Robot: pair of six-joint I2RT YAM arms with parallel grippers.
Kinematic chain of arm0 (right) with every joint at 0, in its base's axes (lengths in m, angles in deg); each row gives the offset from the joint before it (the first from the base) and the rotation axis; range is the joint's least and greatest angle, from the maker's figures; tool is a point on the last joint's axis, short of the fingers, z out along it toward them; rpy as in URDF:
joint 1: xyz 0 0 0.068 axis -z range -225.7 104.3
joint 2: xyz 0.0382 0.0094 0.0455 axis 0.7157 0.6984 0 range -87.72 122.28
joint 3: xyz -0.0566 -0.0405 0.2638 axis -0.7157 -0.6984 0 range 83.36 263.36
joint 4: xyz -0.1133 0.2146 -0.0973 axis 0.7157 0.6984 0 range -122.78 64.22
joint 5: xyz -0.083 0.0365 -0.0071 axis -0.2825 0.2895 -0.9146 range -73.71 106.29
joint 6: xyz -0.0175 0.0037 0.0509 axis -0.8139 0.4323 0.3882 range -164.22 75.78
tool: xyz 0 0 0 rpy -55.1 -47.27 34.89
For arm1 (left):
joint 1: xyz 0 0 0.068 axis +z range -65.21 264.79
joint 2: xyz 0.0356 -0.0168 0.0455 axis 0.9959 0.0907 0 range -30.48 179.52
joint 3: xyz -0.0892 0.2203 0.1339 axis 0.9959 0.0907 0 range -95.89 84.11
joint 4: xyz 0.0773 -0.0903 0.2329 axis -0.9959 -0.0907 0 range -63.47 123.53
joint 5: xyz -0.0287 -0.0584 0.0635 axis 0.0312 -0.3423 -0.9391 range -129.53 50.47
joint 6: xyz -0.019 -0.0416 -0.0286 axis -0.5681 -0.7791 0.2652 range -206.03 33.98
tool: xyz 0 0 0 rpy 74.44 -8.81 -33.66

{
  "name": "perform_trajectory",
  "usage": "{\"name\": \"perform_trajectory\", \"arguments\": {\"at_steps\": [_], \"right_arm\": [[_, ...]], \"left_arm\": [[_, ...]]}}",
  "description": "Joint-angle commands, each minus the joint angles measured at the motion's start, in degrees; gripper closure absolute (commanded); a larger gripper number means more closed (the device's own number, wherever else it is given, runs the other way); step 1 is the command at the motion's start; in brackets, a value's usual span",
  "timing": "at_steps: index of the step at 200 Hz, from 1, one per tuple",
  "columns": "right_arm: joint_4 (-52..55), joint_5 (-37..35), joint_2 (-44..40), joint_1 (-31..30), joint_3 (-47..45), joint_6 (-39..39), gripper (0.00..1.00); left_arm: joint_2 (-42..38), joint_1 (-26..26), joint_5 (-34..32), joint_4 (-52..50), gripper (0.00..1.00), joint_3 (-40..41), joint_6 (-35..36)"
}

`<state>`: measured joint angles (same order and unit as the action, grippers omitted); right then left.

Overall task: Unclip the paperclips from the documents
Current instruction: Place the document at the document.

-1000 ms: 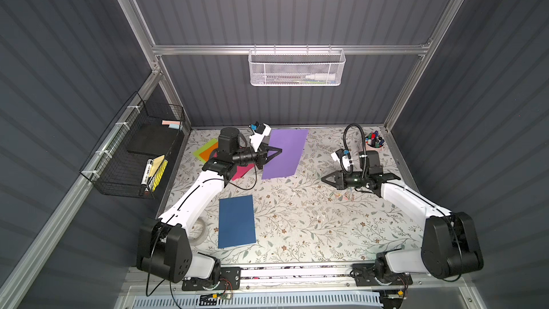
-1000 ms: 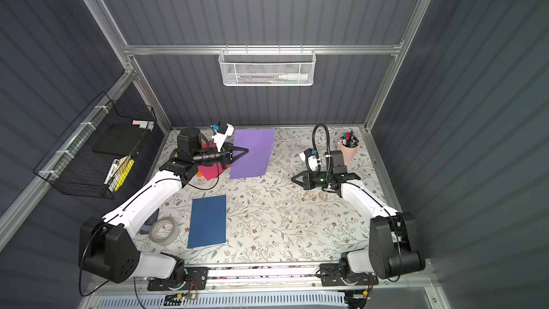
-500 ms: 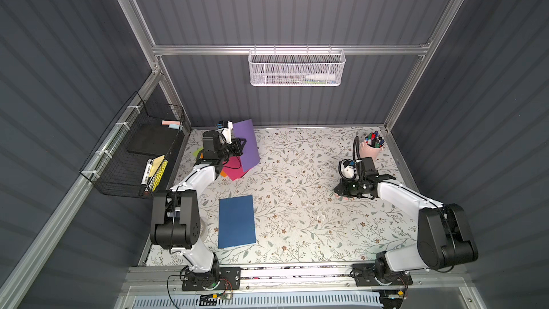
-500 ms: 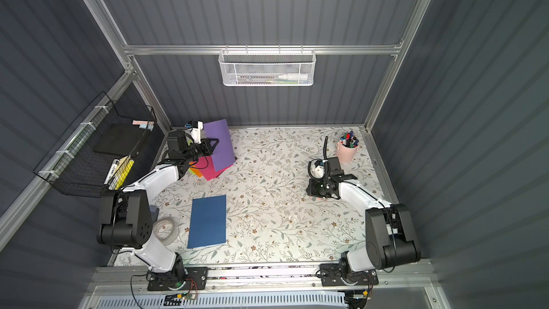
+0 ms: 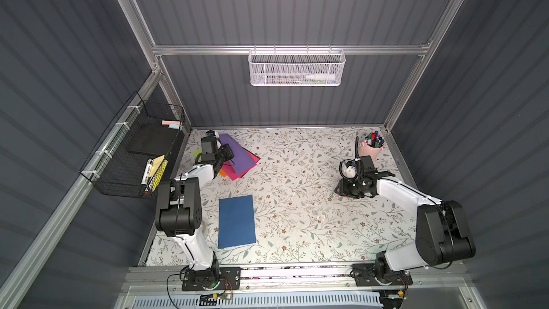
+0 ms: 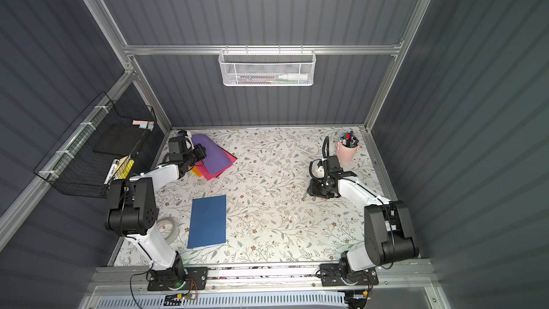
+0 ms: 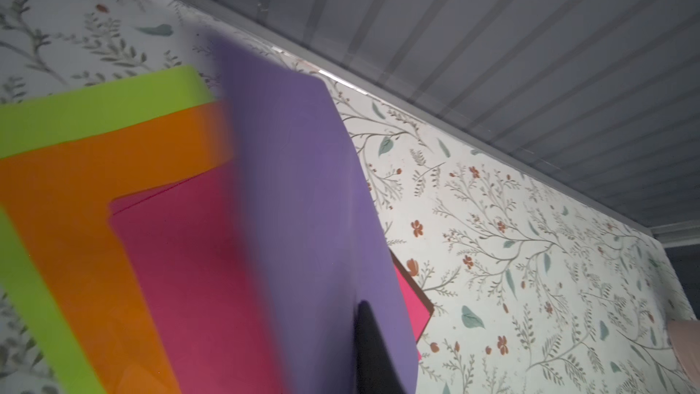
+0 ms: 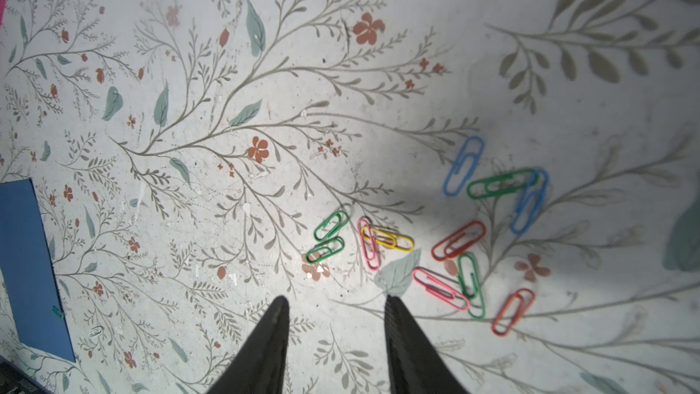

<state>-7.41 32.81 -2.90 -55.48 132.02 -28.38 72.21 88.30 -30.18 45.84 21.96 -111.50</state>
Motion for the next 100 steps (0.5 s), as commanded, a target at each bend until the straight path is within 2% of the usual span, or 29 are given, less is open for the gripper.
{"name": "perform_trajectory", "arguments": {"at_steps": [1,18,46,53,81,100], "right_arm": [[2.0,0.7,0.2,0.0,1.7,-0.2,0.53],[2.1,1.1,0.1,-0.1,2.1,-0.4,0.5],[2.4,4.2,0.2,-0.4,2.8,-0.9,0.47],[2.6,4.5,0.3,-0.5,3.0,-1.2,0.46],[3.2,5.5,0.2,-0.9,4.0,-2.0,0.44],[3.3,6.5,0.2,-1.1,4.5,-2.4,0.42]], "left_arm": [[-0.8,0.4,-8.4,-6.4,0.38,-1.9,-3.3],[-1.4,0.4,-12.5,-10.1,0.18,-1.9,-5.3],[-4.9,0.4,-16.2,-13.2,0.07,0.1,-7.7],[-5.9,0.4,-17.5,-12.9,0.01,0.7,-8.2],[-11.4,-0.4,-16.9,-17.2,0.03,4.4,-7.3],[-15.8,-3.1,-17.1,-21.7,0.04,8.1,-8.9]]}}
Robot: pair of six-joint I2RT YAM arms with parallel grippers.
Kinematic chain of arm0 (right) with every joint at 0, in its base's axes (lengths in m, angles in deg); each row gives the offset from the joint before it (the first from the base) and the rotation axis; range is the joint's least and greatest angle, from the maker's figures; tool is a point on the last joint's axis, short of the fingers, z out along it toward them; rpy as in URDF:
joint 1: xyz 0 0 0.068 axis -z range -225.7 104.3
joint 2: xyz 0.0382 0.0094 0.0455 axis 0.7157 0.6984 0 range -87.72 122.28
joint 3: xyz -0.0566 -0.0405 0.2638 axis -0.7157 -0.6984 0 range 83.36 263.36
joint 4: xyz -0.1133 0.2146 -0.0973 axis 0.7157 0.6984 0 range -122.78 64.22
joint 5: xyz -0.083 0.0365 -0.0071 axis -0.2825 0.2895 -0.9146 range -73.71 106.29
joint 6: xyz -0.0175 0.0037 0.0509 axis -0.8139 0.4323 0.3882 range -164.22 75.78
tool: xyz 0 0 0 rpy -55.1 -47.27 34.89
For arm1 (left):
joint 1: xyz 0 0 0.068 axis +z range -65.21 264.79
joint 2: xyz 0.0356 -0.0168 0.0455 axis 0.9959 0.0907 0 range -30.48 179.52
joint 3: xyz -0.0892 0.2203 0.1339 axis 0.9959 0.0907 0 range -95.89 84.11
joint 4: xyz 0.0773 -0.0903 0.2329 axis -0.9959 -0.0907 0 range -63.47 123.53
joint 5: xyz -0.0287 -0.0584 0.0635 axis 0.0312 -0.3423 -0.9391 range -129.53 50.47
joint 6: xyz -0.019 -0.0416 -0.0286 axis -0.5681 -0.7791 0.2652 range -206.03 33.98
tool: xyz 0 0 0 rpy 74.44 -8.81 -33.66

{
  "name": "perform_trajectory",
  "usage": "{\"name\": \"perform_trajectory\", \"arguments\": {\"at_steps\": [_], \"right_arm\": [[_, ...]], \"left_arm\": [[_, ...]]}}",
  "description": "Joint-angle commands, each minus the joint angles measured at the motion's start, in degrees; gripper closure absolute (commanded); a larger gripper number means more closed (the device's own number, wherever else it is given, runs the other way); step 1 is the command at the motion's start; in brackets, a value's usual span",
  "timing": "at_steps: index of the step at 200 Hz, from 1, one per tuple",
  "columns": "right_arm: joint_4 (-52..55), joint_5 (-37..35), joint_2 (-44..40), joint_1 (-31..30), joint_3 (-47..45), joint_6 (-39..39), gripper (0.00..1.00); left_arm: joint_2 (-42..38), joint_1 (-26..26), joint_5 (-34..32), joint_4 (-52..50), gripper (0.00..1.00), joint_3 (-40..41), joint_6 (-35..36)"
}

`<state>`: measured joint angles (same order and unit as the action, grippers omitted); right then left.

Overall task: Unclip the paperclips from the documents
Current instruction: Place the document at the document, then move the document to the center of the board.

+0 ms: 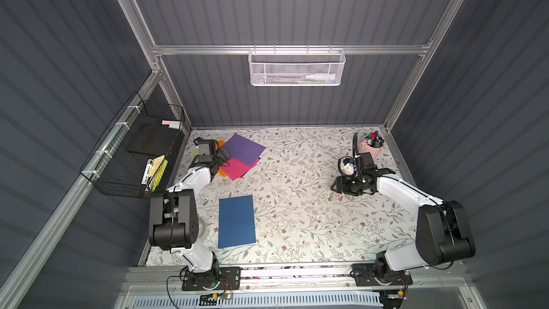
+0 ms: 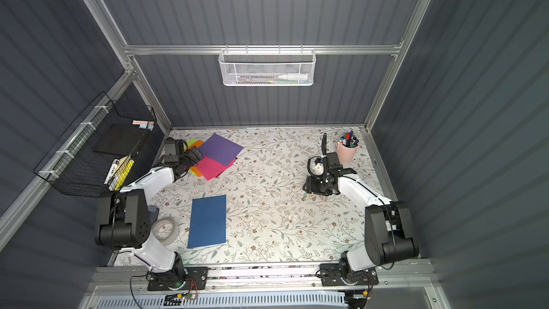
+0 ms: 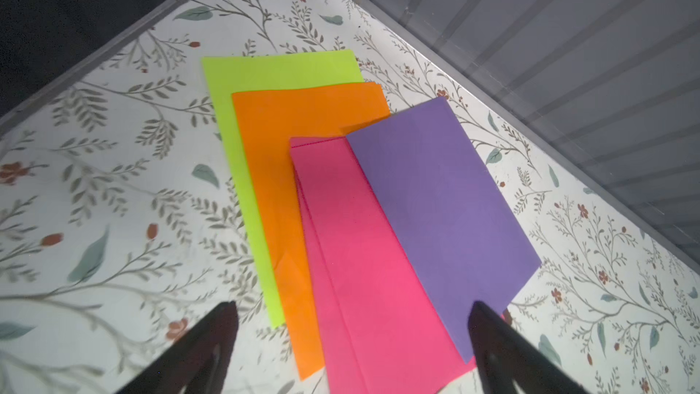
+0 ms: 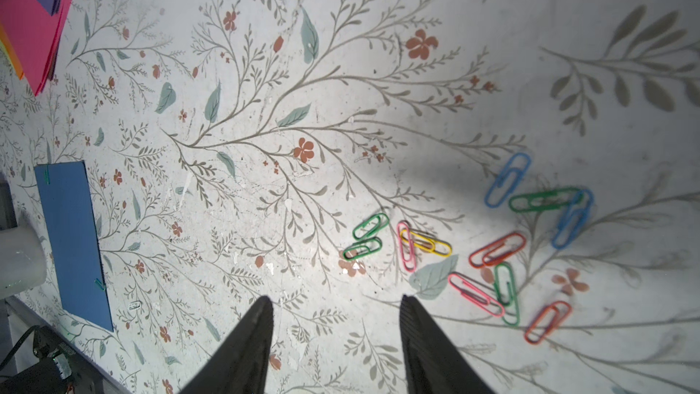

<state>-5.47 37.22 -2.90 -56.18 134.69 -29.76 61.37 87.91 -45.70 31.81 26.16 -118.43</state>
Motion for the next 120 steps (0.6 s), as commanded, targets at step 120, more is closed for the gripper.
{"name": "perform_trajectory", "arguments": {"at_steps": [120], "right_arm": [[2.4,7.9,-0.9,-1.4,3.5,-3.8,0.35]], "left_arm": [[-9.7,-32.6,-4.2,-25.9,0.17,14.2,-26.7]]}}
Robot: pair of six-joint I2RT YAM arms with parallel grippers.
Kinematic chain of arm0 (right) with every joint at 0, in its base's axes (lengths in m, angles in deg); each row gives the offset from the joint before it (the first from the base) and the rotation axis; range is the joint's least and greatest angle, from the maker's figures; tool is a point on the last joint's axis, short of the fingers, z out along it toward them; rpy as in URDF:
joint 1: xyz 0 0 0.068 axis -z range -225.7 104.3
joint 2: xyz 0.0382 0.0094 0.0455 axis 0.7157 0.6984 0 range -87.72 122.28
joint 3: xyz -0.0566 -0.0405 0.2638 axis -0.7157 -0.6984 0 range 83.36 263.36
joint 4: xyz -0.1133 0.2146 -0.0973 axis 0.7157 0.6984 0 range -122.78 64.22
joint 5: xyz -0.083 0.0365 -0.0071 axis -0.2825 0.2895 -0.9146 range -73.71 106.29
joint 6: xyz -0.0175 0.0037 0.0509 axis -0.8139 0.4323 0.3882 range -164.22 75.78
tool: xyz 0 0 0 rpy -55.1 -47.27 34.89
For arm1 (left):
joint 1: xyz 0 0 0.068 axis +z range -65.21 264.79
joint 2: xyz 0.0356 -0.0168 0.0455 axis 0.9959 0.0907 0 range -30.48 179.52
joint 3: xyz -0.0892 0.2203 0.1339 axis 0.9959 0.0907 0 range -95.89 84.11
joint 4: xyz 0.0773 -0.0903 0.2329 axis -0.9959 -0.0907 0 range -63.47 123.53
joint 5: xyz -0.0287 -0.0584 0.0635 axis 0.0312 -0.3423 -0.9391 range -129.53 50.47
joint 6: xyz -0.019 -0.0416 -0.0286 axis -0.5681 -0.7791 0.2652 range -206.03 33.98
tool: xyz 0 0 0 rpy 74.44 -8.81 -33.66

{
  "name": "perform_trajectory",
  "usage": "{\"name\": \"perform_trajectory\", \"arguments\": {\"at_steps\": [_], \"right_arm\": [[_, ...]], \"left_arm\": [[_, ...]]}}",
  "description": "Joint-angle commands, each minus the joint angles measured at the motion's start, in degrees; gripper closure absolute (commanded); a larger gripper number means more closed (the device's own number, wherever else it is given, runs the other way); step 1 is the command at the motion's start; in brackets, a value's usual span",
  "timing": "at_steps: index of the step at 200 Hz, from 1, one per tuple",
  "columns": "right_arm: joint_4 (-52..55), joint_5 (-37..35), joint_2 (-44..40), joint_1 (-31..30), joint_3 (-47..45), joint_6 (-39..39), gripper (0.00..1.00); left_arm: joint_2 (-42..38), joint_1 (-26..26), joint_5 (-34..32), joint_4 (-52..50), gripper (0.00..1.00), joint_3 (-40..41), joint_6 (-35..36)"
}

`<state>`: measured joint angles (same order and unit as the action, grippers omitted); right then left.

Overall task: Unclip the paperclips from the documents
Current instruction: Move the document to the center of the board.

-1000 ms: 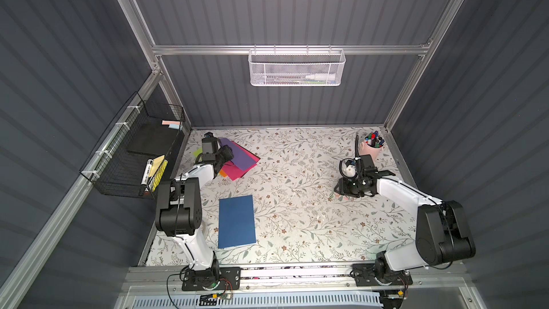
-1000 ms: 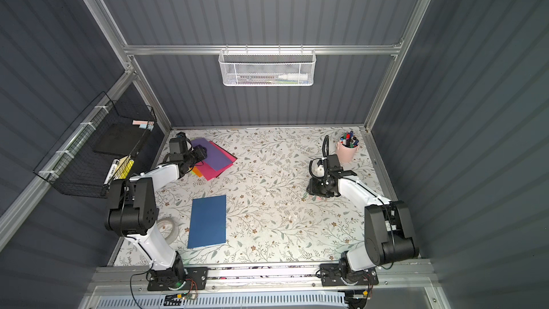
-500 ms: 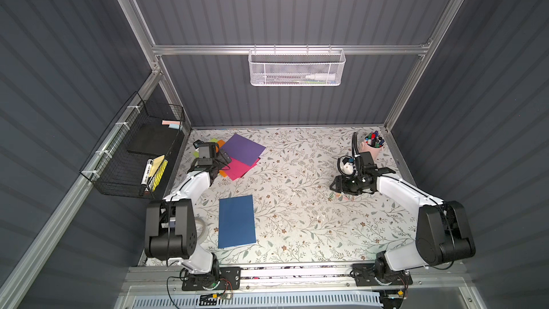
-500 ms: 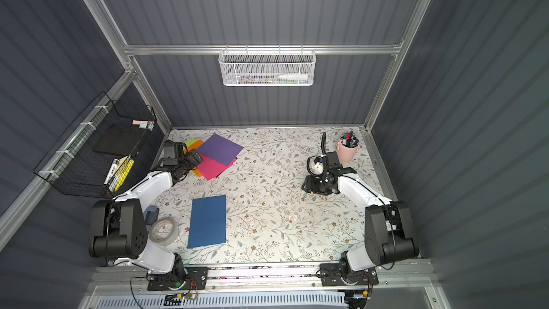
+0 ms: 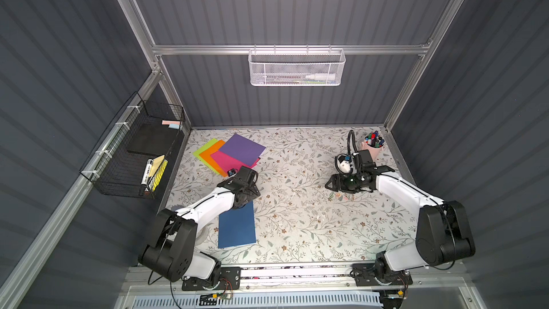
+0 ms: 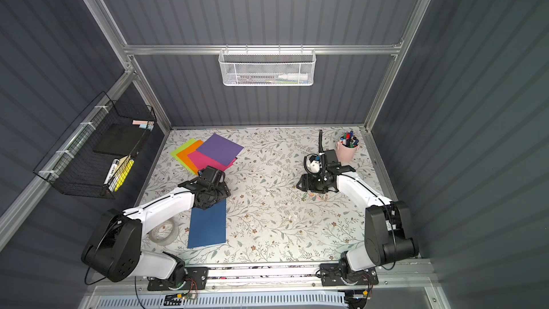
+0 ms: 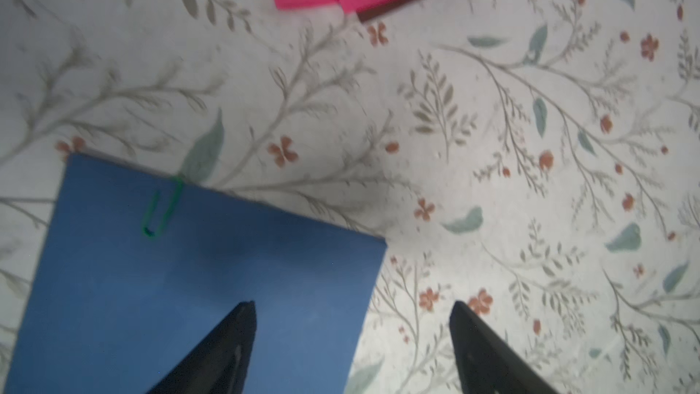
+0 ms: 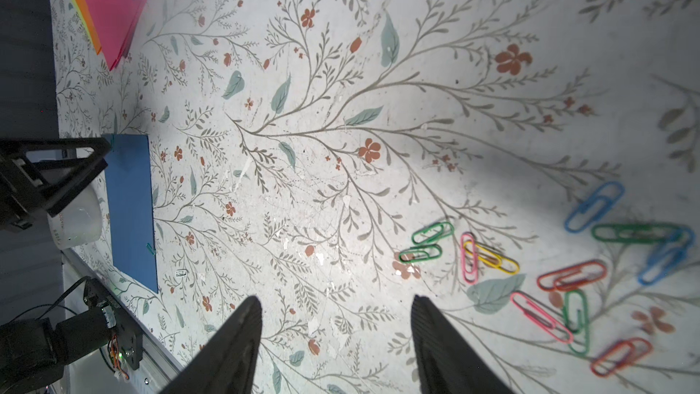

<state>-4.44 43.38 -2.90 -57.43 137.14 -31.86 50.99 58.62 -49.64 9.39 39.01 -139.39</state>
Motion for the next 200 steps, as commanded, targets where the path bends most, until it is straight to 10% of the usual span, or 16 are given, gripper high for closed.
{"name": "perform_trajectory", "arguments": {"at_steps": [1,200], "right_arm": [[1.3,1.7,-1.0,-0.2,1.1,-1.8,0.35],[-2.1,3.4,-0.2,-0.2,-1.2,0.2,0.31]], "left_arm": [[0.9,-3.4,-0.3,-3.4,0.17,1.3,-5.9],[26.3,-17.4,22.5,17.5,0.18,-19.6,-13.6]]}}
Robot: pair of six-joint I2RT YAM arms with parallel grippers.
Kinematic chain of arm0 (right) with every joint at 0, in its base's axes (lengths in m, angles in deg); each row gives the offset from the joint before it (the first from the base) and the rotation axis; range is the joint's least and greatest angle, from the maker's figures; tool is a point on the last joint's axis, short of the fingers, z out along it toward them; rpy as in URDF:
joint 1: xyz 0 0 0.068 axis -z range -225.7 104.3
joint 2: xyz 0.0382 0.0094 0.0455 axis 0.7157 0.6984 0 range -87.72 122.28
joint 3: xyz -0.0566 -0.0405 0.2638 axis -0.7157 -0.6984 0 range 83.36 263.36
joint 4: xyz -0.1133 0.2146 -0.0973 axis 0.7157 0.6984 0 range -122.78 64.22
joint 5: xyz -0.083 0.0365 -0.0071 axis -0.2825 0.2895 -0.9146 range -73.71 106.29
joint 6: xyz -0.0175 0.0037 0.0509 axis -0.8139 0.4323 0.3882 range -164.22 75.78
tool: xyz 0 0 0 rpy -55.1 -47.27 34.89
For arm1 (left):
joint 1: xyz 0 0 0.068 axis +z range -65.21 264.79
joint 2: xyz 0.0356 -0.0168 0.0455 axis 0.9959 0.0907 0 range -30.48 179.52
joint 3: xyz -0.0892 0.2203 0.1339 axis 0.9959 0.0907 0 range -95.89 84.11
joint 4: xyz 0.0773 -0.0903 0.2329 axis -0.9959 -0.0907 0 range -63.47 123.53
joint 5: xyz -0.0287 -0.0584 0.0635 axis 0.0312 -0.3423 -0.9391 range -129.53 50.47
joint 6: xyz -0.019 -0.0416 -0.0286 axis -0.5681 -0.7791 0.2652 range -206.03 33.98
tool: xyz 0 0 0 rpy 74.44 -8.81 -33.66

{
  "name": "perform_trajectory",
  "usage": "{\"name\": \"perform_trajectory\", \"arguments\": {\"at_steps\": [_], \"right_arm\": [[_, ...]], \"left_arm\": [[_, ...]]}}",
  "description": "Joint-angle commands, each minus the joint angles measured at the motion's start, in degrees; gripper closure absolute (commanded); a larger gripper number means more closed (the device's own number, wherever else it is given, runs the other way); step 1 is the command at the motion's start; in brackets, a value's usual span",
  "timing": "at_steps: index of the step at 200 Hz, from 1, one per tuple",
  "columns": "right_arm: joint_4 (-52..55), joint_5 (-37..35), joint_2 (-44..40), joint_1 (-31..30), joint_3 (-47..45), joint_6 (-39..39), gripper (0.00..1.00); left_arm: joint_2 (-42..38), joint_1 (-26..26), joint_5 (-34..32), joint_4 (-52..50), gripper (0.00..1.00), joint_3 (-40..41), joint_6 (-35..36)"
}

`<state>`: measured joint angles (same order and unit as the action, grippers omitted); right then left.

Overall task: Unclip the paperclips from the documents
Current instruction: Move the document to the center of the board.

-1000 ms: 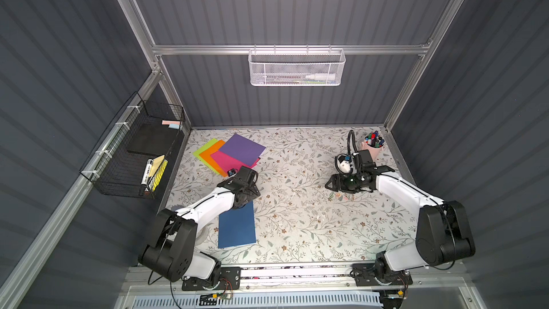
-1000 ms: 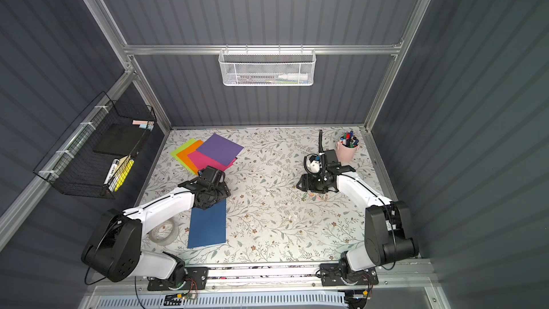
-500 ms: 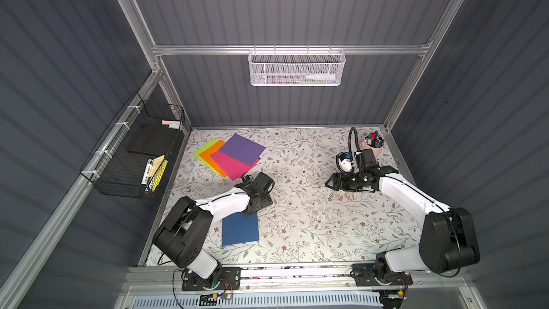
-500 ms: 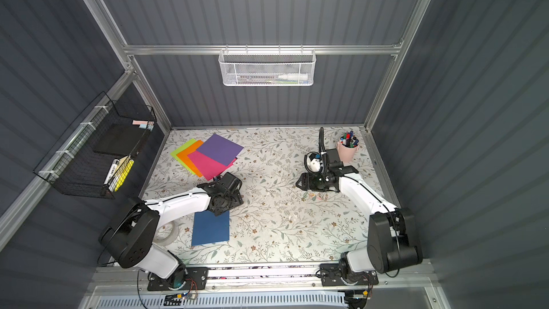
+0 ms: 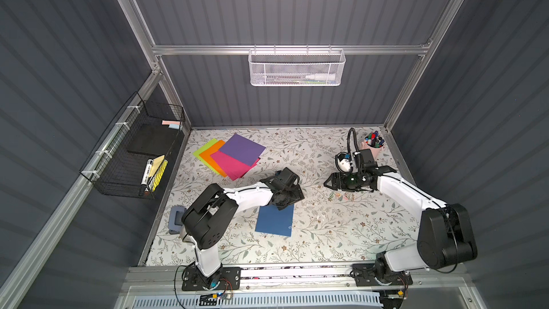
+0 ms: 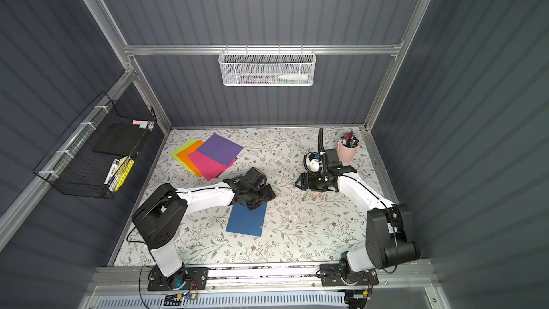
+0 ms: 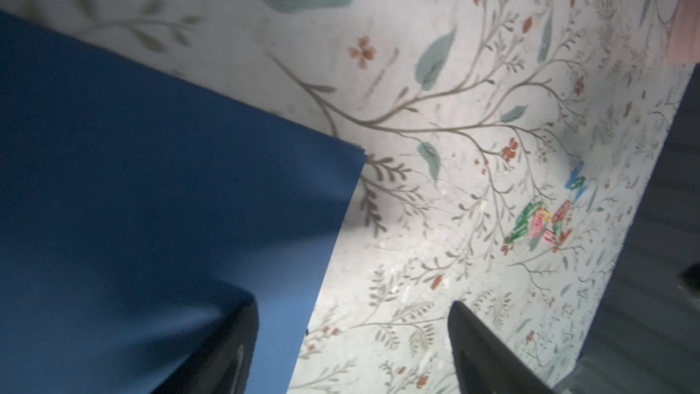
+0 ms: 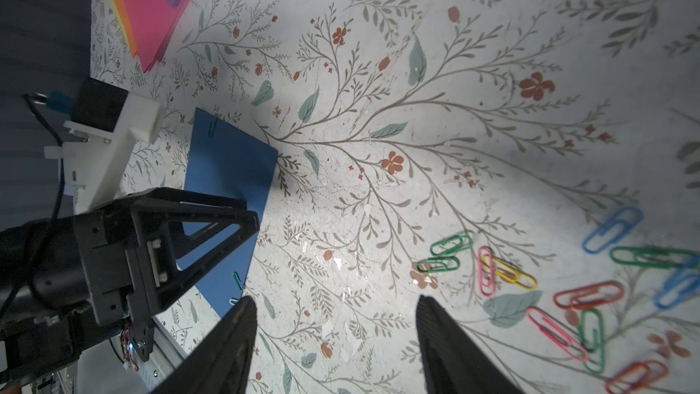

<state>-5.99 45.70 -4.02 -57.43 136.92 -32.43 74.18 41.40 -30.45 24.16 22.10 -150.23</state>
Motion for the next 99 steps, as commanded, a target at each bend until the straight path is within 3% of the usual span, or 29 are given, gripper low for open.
{"name": "perform_trajectory", "arguments": {"at_steps": [1,30,68,99], "right_arm": [[-0.5,1.1,1.0,-0.2,-1.0,0.7,0.31],[-2.4,2.0,1.6,-0.5,-1.3,1.6,0.31],[-5.1,2.6,2.7,-2.0,-2.2,4.4,0.3],[-6.5,1.8,5.1,-5.7,-1.1,7.5,0.3]], "left_arm": [[3.3,-0.2,3.4,2.7,0.18,-2.7,-2.8],[3.9,-0.2,2.7,0.4,0.16,-7.4,-1.4],[-0.2,0.1,-5.0,-9.4,0.11,-14.9,2.5],[-3.2,2.2,-10.9,-15.8,0.12,-10.3,9.7]]}}
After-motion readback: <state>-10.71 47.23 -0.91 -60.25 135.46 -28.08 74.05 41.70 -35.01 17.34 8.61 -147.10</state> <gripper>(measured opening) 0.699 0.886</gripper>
